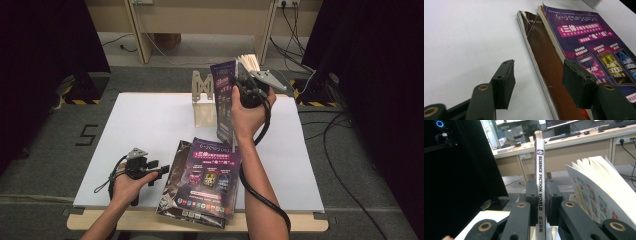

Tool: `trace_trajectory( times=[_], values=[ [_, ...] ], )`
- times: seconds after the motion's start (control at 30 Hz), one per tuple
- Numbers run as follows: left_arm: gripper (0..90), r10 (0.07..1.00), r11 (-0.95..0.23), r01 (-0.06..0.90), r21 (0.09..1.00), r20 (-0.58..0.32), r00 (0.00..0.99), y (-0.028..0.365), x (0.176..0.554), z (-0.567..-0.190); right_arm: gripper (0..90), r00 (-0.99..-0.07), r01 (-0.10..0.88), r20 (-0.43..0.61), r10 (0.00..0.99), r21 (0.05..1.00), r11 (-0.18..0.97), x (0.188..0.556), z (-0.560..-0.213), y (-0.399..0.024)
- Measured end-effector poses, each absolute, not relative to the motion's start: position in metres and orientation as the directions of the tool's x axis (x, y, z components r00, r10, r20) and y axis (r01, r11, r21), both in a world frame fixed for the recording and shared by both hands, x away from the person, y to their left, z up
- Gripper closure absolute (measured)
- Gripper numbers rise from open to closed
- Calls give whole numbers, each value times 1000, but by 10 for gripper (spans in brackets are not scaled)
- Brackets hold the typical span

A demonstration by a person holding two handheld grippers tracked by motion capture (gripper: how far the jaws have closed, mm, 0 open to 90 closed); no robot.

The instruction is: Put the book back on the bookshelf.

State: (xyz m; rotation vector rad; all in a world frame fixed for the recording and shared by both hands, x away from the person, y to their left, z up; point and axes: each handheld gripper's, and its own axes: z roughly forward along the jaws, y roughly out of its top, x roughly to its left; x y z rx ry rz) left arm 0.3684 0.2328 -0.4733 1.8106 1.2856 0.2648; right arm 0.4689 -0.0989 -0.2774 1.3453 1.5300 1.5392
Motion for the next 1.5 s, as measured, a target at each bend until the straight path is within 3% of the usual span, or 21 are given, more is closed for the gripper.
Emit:
trace_trajectory(
  times=[1.5],
  values=[
    [427, 850, -76, 668, 741, -302, 432, 238, 370, -477, 833, -297, 219, 209, 932, 965, -147, 502, -274, -84]
  ],
)
